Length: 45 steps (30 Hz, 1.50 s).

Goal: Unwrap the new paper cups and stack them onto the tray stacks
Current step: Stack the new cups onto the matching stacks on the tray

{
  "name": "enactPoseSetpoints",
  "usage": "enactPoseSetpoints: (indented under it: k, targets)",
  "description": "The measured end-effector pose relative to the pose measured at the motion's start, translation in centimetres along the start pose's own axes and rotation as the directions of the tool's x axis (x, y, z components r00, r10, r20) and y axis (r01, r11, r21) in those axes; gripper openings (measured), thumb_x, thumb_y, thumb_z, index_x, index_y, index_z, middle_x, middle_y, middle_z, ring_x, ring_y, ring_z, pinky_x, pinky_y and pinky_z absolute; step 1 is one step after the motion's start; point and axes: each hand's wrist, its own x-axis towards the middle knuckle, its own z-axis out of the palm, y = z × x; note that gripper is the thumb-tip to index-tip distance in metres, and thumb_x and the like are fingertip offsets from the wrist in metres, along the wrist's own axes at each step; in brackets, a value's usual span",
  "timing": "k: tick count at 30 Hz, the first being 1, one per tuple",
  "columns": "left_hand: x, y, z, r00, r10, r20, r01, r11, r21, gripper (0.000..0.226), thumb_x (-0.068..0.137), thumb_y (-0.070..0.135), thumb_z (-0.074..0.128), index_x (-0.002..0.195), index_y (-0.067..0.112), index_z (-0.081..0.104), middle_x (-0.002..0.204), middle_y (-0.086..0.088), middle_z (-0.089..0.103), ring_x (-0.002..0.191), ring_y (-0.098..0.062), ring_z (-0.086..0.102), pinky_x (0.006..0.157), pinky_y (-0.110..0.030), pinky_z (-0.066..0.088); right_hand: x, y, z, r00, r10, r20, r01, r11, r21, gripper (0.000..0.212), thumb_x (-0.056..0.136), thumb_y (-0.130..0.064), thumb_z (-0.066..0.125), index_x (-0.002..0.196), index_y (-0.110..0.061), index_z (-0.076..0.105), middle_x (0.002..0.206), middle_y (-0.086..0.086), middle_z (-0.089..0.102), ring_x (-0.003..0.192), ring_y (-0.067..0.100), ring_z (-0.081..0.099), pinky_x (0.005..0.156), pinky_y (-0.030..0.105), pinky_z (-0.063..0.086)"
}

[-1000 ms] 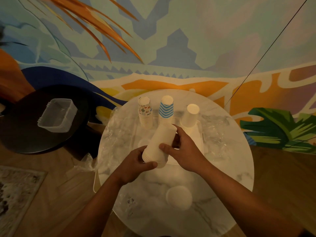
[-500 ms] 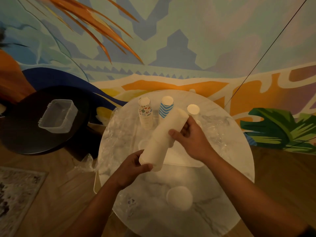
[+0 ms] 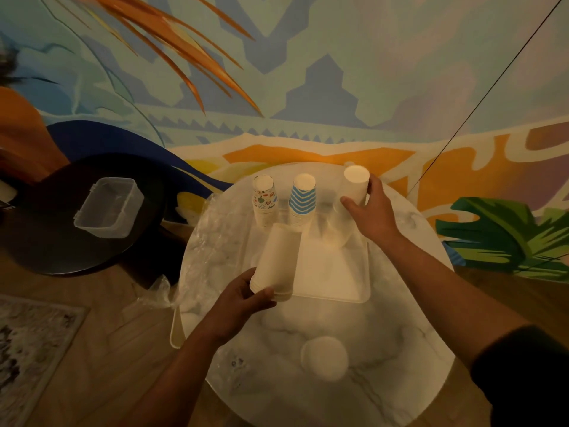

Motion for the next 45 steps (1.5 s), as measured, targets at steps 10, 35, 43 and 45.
enactPoseSetpoints:
  k: [10,35,43,45]
  targets:
    - [0.6,0.0,0.1,1.000,0.008,-0.020,-0.009,0.999,-0.035,0.093,0.062,0.045,0.094,0.139,0.014,0.052,0.130,-0.010,0.066,0.122,-0.031,0.063,0.102,-0.048,0.053,0.0,4.8,2.5,0.959,0.200,0.202,-0.186,0.979,-0.085,0.089,0.079,-0.030,0.086,0.148,-0.010,0.034,0.147,0.011,0.049,0.134,0.031,0.048,0.106,0.040,0.041]
    - [2.1,1.3,2.1,0.996,0.084,0.015,-0.084,0.940,0.332,0.063,0.079,0.008,0.085,0.135,0.016,0.057,0.120,0.002,0.072,0.110,-0.013,0.069,0.086,-0.024,0.056,-10.9,-6.0,0.5,0.855,-0.095,0.509,-0.086,0.944,0.319,0.083,0.081,-0.029,0.084,0.147,-0.038,0.036,0.131,-0.011,0.060,0.115,0.006,0.062,0.098,0.034,0.056]
    - [2.8,2.1,2.1,0.995,0.096,0.020,-0.098,0.971,0.219,0.055,0.083,-0.007,0.076,0.130,0.016,0.059,0.120,0.002,0.073,0.113,-0.016,0.069,0.086,-0.023,0.055,-9.3,-6.4,-0.4,0.866,-0.102,0.489,-0.095,0.928,0.361,0.073,0.080,-0.028,0.083,0.141,-0.034,0.045,0.129,-0.005,0.063,0.115,0.013,0.064,0.097,0.039,0.057]
    - [3.1,2.4,2.3,0.994,0.111,0.023,-0.113,0.973,0.203,0.054,0.083,-0.008,0.074,0.128,0.019,0.060,0.119,0.003,0.074,0.113,-0.015,0.068,0.086,-0.023,0.054,-9.1,-6.8,-0.7,0.872,-0.118,0.475,-0.082,0.921,0.380,0.068,0.082,-0.020,0.083,0.139,-0.032,0.047,0.126,-0.004,0.063,0.112,0.012,0.065,0.094,0.035,0.058]
